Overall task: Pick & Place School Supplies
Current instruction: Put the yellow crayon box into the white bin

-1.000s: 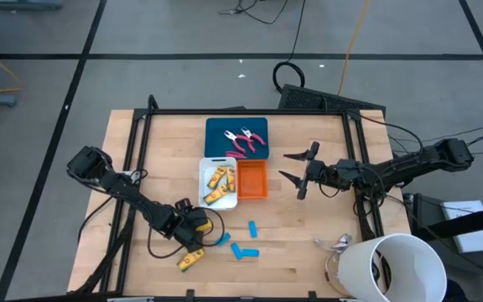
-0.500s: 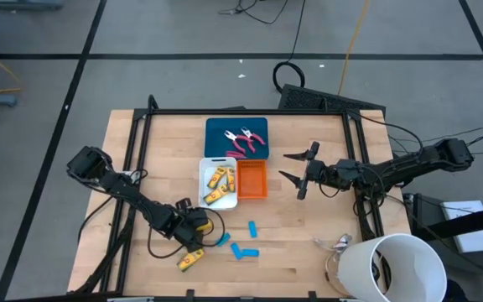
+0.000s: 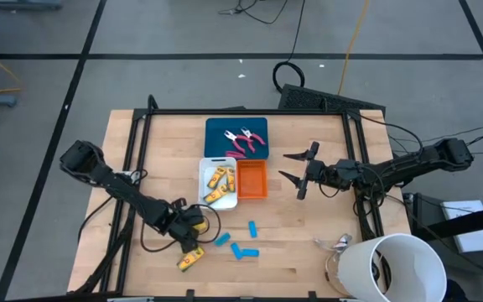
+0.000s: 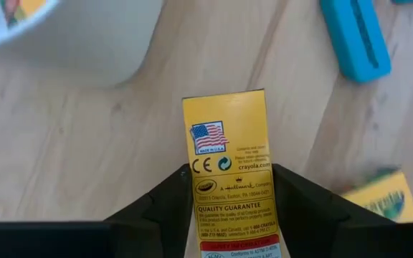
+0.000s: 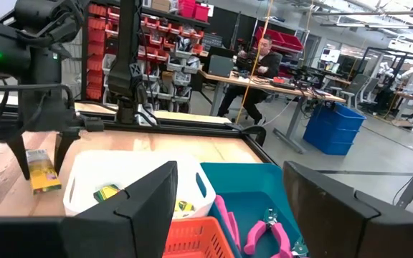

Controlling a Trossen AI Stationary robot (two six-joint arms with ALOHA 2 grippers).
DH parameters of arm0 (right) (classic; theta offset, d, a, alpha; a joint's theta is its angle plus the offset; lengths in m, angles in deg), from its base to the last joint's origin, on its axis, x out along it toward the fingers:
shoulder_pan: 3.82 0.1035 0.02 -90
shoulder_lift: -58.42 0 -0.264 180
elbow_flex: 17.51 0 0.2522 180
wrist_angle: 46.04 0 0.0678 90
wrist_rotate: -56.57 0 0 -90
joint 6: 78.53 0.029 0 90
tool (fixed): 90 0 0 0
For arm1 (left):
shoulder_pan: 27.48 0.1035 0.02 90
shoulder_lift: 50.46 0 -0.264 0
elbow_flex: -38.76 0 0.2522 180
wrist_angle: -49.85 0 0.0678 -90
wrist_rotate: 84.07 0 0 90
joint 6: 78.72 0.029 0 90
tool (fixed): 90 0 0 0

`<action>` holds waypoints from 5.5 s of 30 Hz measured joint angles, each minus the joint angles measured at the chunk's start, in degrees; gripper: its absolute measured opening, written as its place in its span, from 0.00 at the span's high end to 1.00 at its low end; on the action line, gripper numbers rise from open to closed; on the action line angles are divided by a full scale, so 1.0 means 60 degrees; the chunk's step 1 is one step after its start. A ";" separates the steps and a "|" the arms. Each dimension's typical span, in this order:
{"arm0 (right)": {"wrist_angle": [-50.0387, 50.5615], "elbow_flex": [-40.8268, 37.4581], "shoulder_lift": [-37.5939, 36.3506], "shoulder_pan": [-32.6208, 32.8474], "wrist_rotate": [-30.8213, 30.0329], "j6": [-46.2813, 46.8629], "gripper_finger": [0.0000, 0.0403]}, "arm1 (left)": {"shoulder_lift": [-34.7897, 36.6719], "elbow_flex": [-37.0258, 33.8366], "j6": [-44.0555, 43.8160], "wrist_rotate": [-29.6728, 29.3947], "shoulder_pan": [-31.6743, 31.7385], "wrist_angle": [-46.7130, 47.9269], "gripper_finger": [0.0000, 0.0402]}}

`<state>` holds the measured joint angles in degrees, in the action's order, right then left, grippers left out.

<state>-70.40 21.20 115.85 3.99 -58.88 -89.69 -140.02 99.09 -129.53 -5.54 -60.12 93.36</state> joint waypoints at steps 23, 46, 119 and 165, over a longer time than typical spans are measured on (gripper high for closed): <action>0.0007 0.0004 0.0000 0.0000 0.0000 -0.0002 0.39 | 0.2145 0.0026 0.0164 -0.0255 0.0115 -0.0238 0.56; 0.0003 0.0004 0.0000 -0.0002 0.0000 0.0000 0.39 | 0.2249 0.0703 0.2943 -0.0356 0.3280 -0.0770 0.56; 0.0036 0.0004 0.0004 0.0000 0.0000 -0.0015 0.39 | -0.0689 0.0710 0.1447 -0.1633 0.5541 -0.1083 0.56; 0.0120 0.0004 0.0004 -0.0002 0.0002 -0.0024 0.39 | -0.0682 0.4943 0.3581 -0.1084 0.1082 0.2538 0.21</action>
<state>-69.68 21.22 115.87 3.98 -58.87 -89.83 -144.11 128.75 -108.04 -12.04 -53.62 108.58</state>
